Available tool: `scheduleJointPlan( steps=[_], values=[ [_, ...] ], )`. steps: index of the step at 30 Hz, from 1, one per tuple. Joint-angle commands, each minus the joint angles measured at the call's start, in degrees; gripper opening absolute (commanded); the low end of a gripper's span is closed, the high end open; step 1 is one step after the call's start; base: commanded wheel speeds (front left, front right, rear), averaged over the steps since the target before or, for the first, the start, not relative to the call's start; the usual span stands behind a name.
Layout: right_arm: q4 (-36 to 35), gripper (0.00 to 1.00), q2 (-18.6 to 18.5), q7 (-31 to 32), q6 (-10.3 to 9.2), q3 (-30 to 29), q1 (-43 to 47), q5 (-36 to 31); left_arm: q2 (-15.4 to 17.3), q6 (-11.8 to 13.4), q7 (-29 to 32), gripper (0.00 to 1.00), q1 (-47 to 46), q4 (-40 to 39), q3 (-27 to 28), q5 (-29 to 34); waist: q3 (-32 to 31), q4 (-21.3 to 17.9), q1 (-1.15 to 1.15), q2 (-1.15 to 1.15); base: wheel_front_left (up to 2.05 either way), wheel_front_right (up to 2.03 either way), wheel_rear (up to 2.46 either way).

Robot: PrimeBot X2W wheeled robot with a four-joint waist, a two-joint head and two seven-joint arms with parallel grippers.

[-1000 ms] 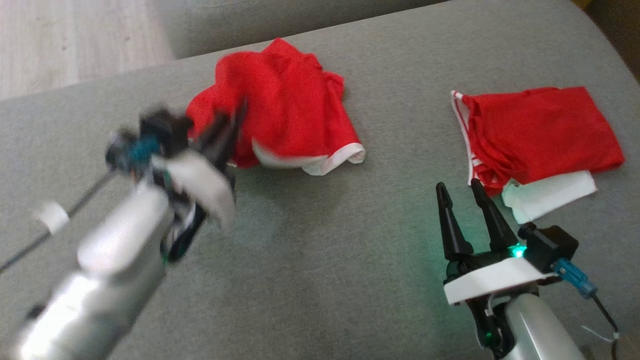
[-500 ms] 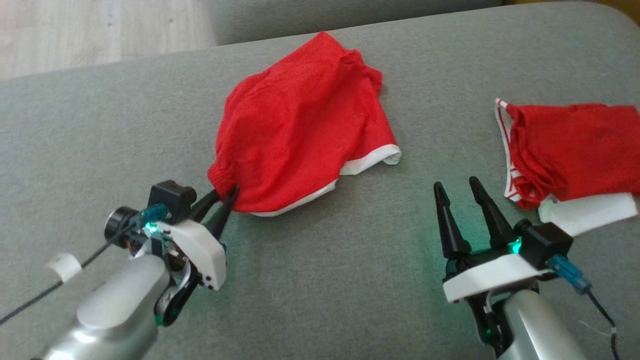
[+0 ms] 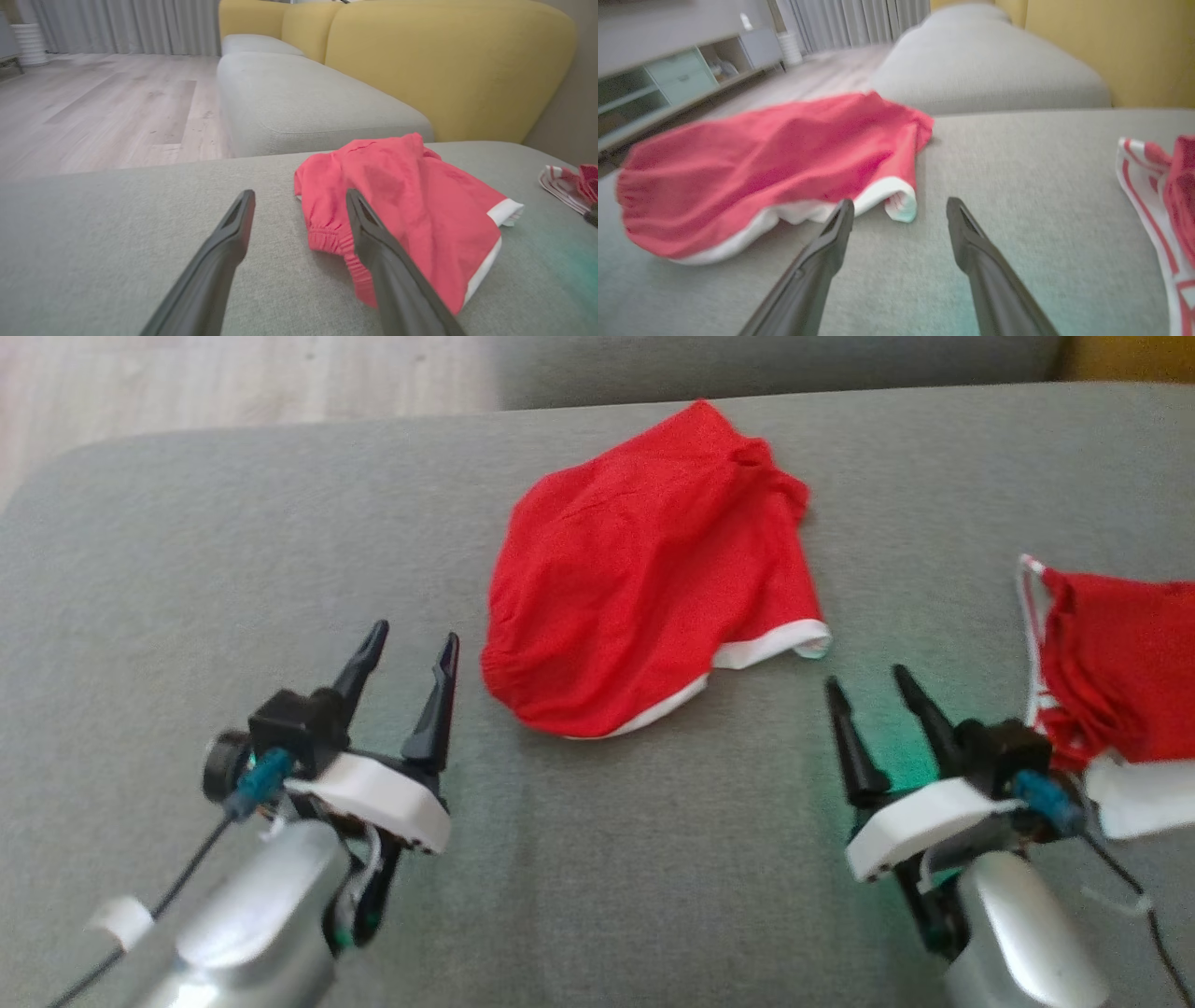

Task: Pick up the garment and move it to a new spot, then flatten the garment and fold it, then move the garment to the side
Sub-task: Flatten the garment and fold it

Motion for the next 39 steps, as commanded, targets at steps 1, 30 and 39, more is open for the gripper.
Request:
scheduleJointPlan(
  steps=[1,30,39],
  values=[
    [-0.71,1.0,-0.1,0.76,-0.04,0.07,-2.44,-1.13,0.66,0.57,-0.7,1.0,-0.69,-1.88,2.89,-0.13,0.09,1.4,0.0,0.0,0.0,0.0,0.0],
    [13.66,0.0,-0.1,3.59,-0.04,-17.03,-12.47,-26.18,-7.18,-2.29,-1.19,1.0,8.01,-6.43,14.02,6.68,-0.73,3.49,0.0,0.0,0.0,0.0,0.0],
    [2.56,1.0,-0.1,5.73,-0.04,-19.38,-5.35,-27.08,-9.08,-3.43,-1.19,1.0,9.32,-5.79,15.13,8.14,-2.82,0.29,0.0,0.0,0.0,0.0,0.0]
  ],
)
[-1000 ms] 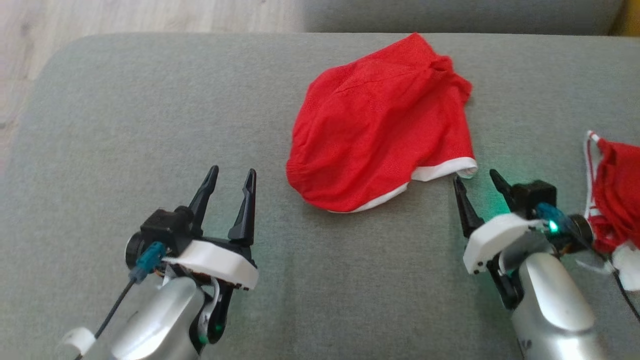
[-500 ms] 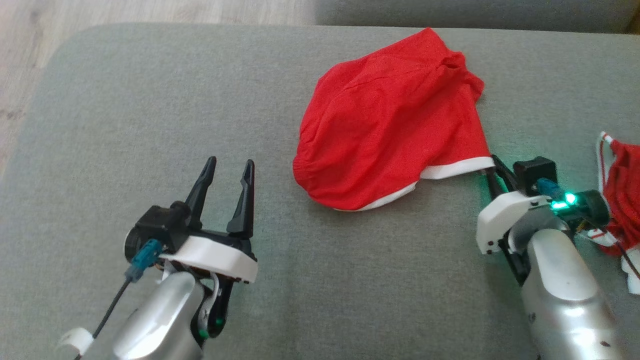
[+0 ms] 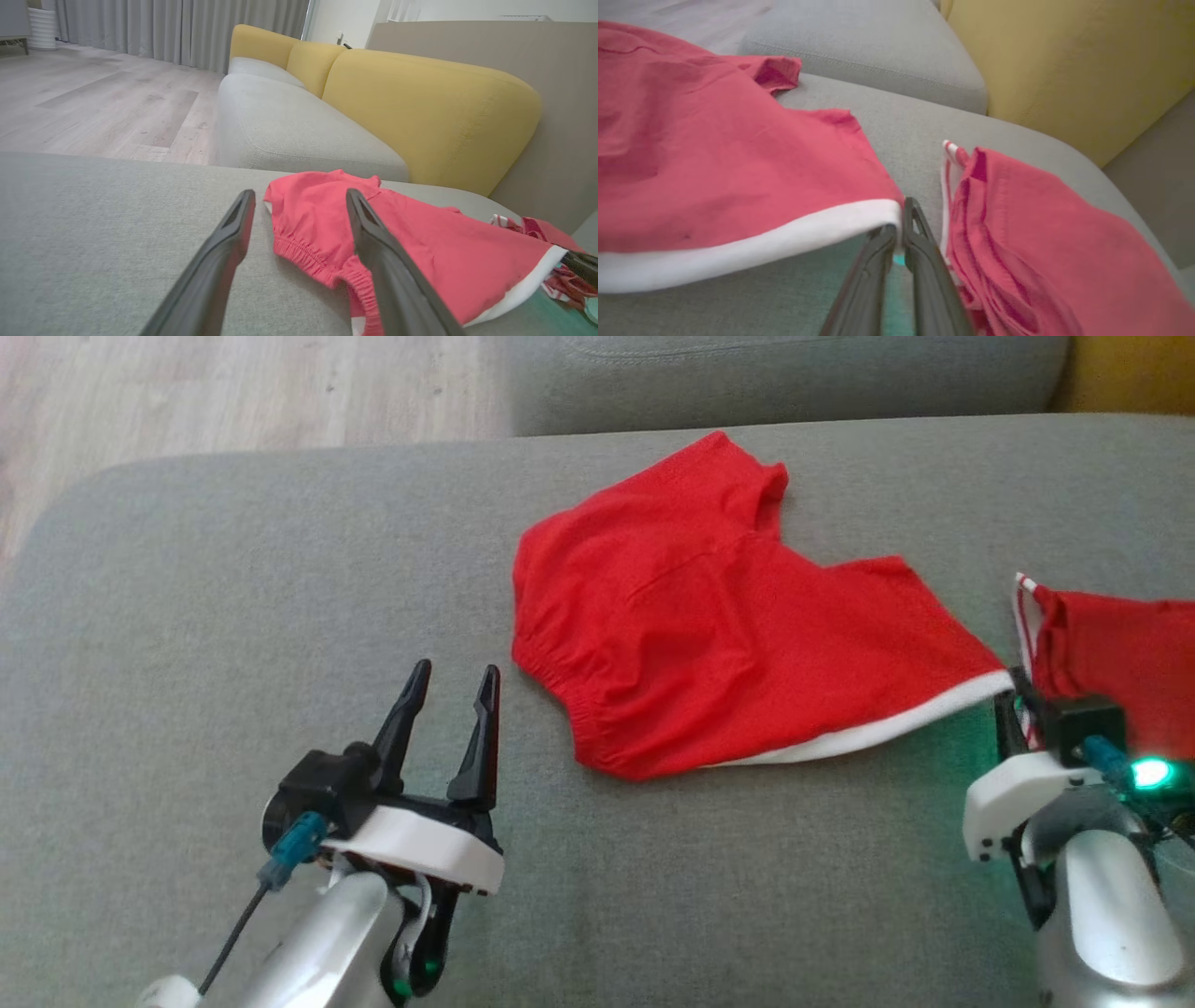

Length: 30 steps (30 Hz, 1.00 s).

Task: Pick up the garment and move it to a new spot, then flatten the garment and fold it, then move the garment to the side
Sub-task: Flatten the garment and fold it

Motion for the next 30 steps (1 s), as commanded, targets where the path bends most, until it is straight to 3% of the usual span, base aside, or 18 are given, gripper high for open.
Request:
scheduleJointPlan(
  steps=[1,9,15,18,21,30],
  values=[
    [-4.88,1.0,-0.1,0.44,-0.04,1.54,-0.58,-0.06,0.47,-0.19,-0.55,1.0,-1.3,-1.2,2.79,0.65,-0.43,-0.74,0.0,0.0,0.0,0.0,0.0],
    [-15.3,1.0,-0.1,1.18,-0.04,3.03,2.96,3.9,0.29,-1.15,-0.55,1.0,-1.02,-1.29,3.73,1.76,-0.51,-2.16,0.0,0.0,0.0,0.0,0.0],
    [-21.98,1.0,-0.1,-3.79,-0.04,5.03,6.18,13.75,0.24,-2.41,-0.55,1.0,-1.14,-0.94,3.72,2.49,0.27,-3.19,0.0,0.0,0.0,0.0,0.0],
    [-22.81,1.0,-0.1,-6.4,-0.04,8.06,8.22,20.57,0.64,-4.04,0.83,1.0,-1.22,0.36,2.07,2.68,0.82,-4.0,0.0,0.0,0.0,0.0,0.0],
    [-22.93,1.0,-0.1,-8.03,-0.04,10.37,9.48,23.1,1.09,-6.61,4.19,1.0,-1.39,1.51,-0.22,2.23,1.52,-4.88,0.0,0.0,0.0,0.0,0.0],
    [-21.75,1.0,-0.1,-9.59,-0.04,12.47,9.11,24.15,1.12,-9.97,11.24,1.0,-1.24,3.75,-0.97,-4.11,3.01,-7.1,0.0,0.0,0.0,0.0,0.0]
  ],
)
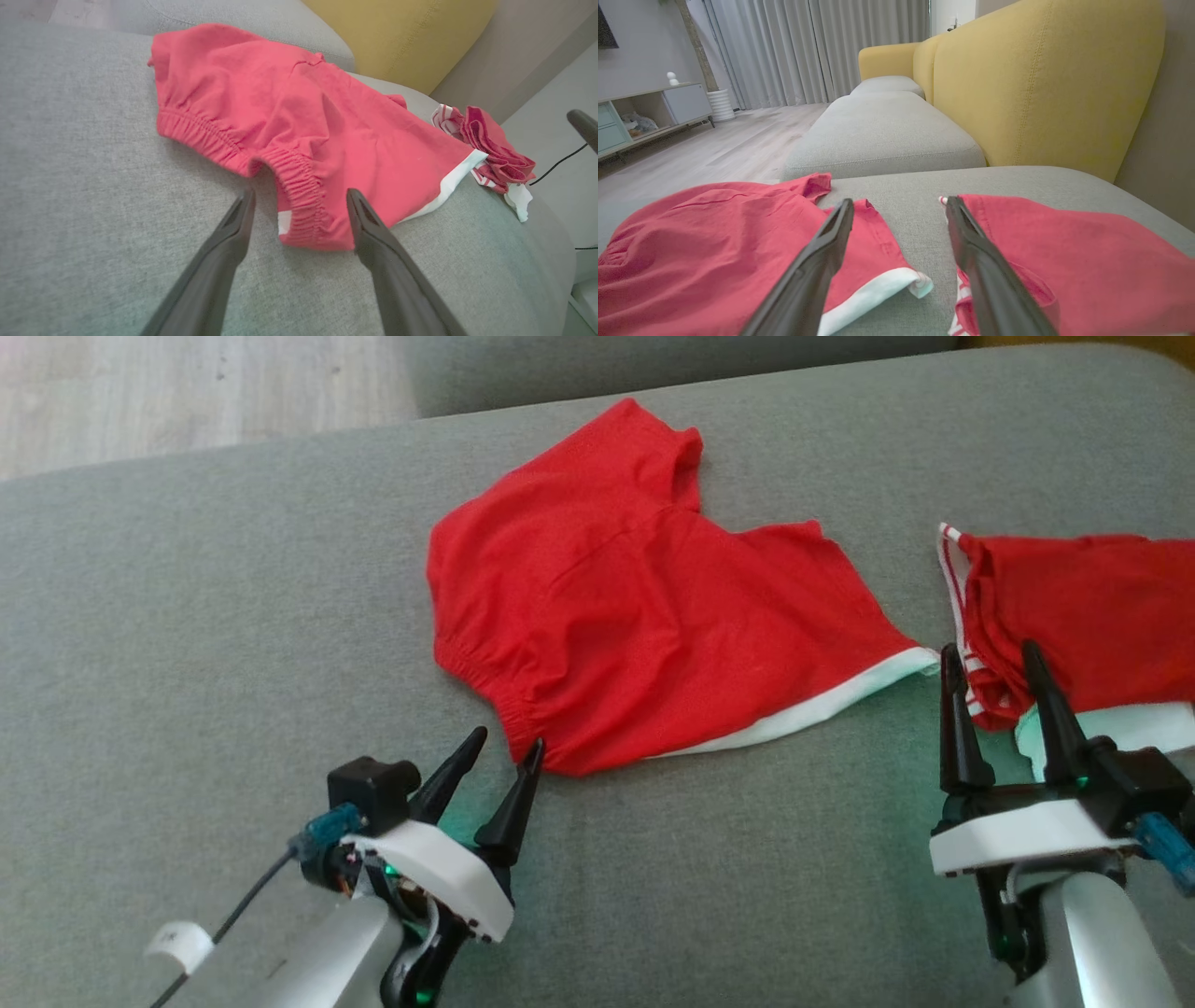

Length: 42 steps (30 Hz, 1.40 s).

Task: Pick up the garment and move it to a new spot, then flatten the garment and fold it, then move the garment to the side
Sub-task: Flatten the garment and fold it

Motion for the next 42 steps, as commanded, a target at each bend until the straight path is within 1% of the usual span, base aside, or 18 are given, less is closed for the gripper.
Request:
scheduleJointPlan(
  steps=[1,7,10,11,12,15,16,18,19,23,29,32,36,42],
  values=[
    [-1.38,1.0,-0.3,-0.74,-0.04,1.41,-1.79,0.39,0.9,-0.49,0.0,1.0,-1.55,-1.13,2.37,-0.56,0.26,-0.35,0.0,0.0,0.0,0.0,0.0],
    [-0.6,1.0,-0.3,-1.1,-0.04,1.55,-2.21,0.64,0.52,-1.76,1.44,1.0,-3.33,0.0,1.22,-3.48,0.81,-1.34,0.0,0.0,0.0,0.0,0.0],
    [-0.24,1.0,-0.3,-1.23,-0.04,1.57,-2.35,0.5,0.51,-2.12,1.23,1.0,-4.64,0.2,-0.03,-4.47,0.95,-1.55,0.0,0.0,0.0,0.0,0.0],
    [-0.14,1.0,-0.3,-1.26,-0.04,1.64,-2.4,0.42,0.54,-2.2,0.85,0.2,-5.11,0.08,-0.51,-4.93,0.95,-1.61,0.0,0.0,0.0,0.0,0.0],
    [-0.04,1.0,-0.3,-1.29,-0.04,1.75,-2.42,0.31,0.66,-2.25,0.31,0.0,-5.55,-0.09,-0.98,-5.38,0.91,-1.64,0.0,0.0,0.0,0.0,0.0],
    [0.29,1.0,-0.3,-1.38,-0.04,2.0,-2.35,0.12,1.9,-2.3,-1.81,0.0,-6.71,-1.88,-3.78,-6.84,0.47,-1.59,0.0,0.0,0.0,0.0,0.0],
    [0.46,1.0,-0.3,-1.43,-0.04,2.05,-2.19,0.06,3.17,-2.31,-3.67,0.0,-7.25,-2.38,-5.06,-7.08,0.02,-1.35,0.0,0.0,0.0,0.0,0.0],
    [0.6,1.0,-0.3,-1.49,-0.04,2.1,-1.97,0.02,4.33,-2.31,-5.6,0.0,-7.46,-2.56,-6.12,-6.76,-0.5,-1.02,0.0,0.0,0.0,0.0,0.0],
    [0.6,1.0,-0.3,-1.49,-0.04,2.1,-1.97,0.02,4.33,-2.31,-5.6,0.0,-7.46,-2.56,-6.12,-6.76,-0.5,-1.02,0.0,0.0,0.0,0.0,0.0],
    [0.7,1.0,-0.3,-1.57,-0.04,2.2,-1.45,-0.06,5.98,-2.32,-8.36,0.0,-6.79,-3.16,-7.18,-6.31,-1.51,-0.07,0.0,0.0,0.0,0.0,0.0],
    [0.36,1.0,-0.3,-1.66,-0.04,2.01,-1.1,0.02,8.28,-1.93,-9.74,0.0,-5.32,-6.59,-6.21,-6.12,-1.68,1.53,0.0,0.0,0.0,0.0,0.0],
    [0.36,1.0,-0.3,-1.69,-0.04,1.99,-0.89,0.07,9.6,-1.44,-9.0,0.0,-4.98,-9.17,-6.19,-5.97,-1.16,2.41,0.0,0.0,0.0,0.0,0.0],
    [0.71,1.0,-0.3,-1.72,-0.04,2.55,-1.19,-0.01,10.98,-0.75,-6.37,0.0,-6.07,-11.25,-6.91,-5.13,-0.2,2.78,0.0,0.0,0.0,0.0,0.0],
    [0.93,1.0,-0.3,-1.77,-0.04,3.92,-2.8,0.53,11.58,0.49,-0.03,0.0,-10.86,-8.6,-8.06,-3.96,2.1,1.38,0.0,0.0,0.0,0.0,0.0]
  ],
)
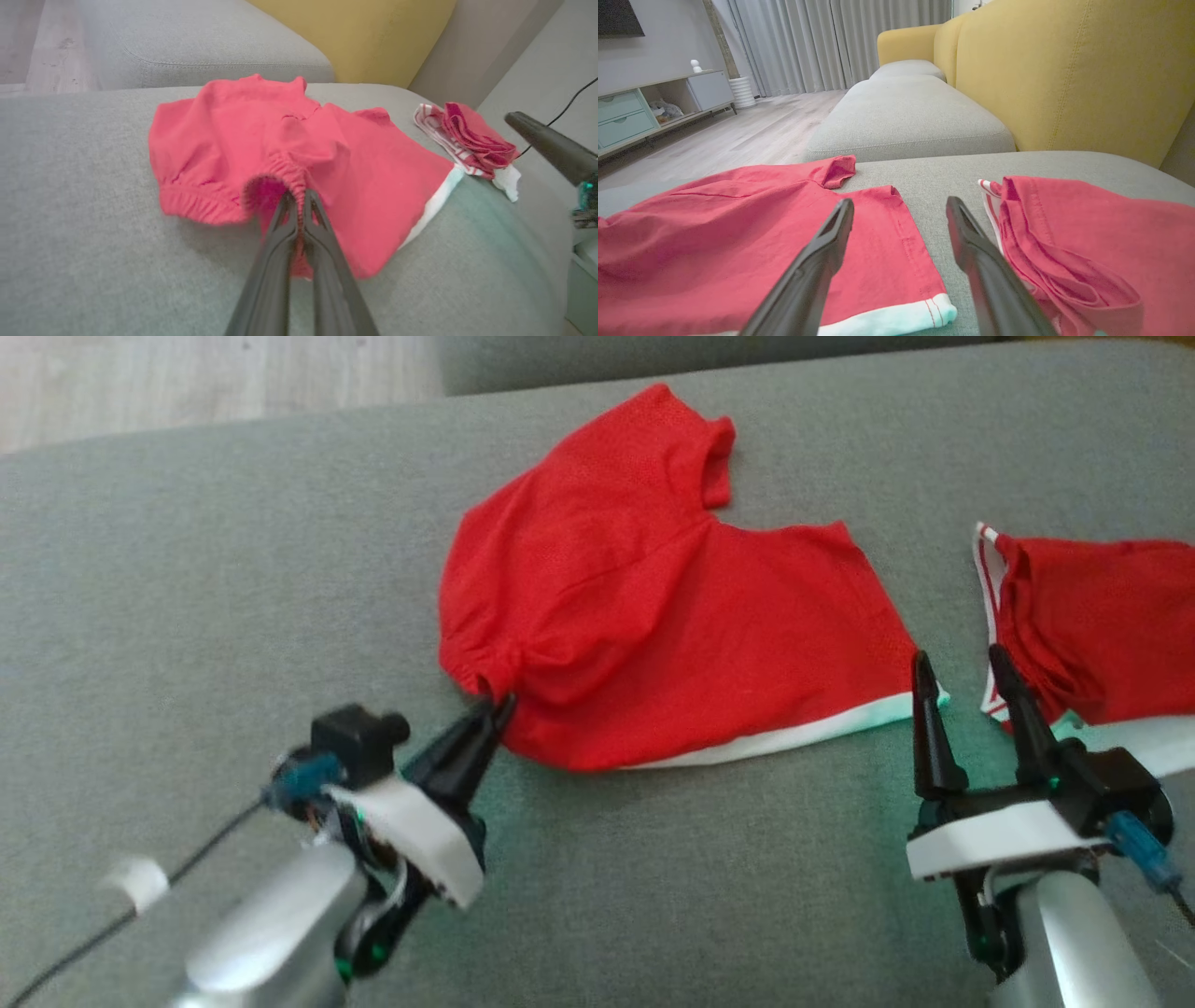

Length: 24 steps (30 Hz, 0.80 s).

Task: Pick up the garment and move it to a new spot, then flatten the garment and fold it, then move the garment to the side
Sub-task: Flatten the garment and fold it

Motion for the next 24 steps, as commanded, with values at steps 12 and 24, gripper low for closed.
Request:
scheduleJointPlan(
  steps=[12,24],
  values=[
    [-1.47,1.0,-0.3,-0.76,-0.04,3.63,-4.38,1.5,0.47,1.76,4.64,0.0,-12.85,11.5,0.5,3.97,5.59,-5.55,0.0,0.0,0.0,0.0,0.0],
    [-1.93,1.0,-0.3,-0.77,-0.04,1.87,-4.59,0.58,-1.87,3.63,-0.66,1.0,-13.18,17.33,-0.85,6.65,4.15,-4.07,0.0,0.0,0.0,0.0,0.0]
  ],
)
